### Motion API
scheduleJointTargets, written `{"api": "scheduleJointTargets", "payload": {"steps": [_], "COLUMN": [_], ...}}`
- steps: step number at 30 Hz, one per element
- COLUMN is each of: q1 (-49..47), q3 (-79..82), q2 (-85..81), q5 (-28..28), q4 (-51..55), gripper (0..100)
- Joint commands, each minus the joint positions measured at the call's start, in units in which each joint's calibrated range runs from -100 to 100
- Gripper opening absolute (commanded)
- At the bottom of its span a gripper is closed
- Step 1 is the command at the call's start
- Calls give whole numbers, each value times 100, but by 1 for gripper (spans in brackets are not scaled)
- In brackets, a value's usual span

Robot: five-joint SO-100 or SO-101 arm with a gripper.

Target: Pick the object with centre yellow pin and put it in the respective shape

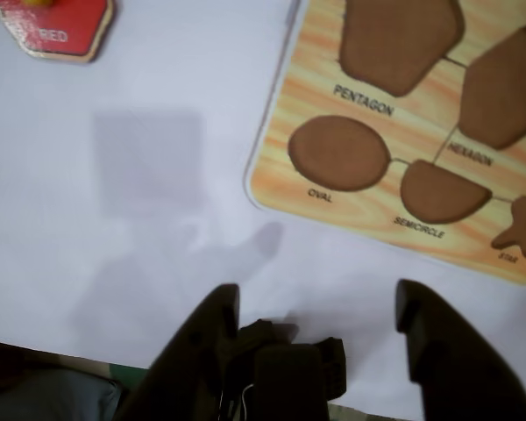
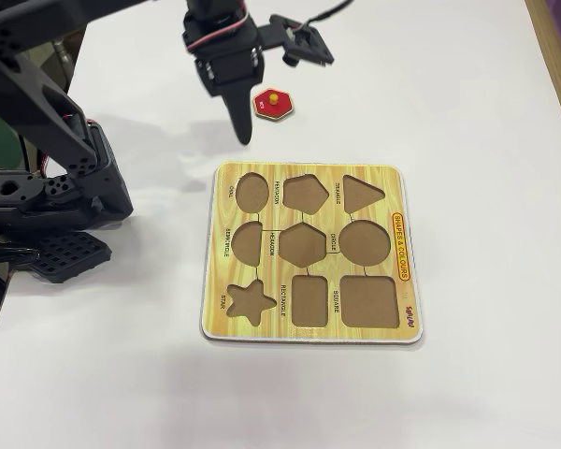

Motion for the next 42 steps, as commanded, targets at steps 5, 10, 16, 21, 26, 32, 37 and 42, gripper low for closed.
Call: {"api": "scheduleJointTargets", "payload": {"steps": [5, 10, 16, 21, 26, 32, 37, 42], "q1": [-987, -1280, -1427, -1446, -1808, -2257, -2589, -2677], "q3": [-1520, -2626, -3543, -4119, -4514, -5144, -5549, -5800], "q2": [1066, 1836, 2589, 3192, 3836, 4480, 4823, 5108], "q5": [31, 36, 36, 36, 31, 5, -27, -22], "q4": [38, 46, 219, 478, 444, 426, 426, 426], "gripper": [21, 21, 21, 21, 21, 21, 21, 21]}}
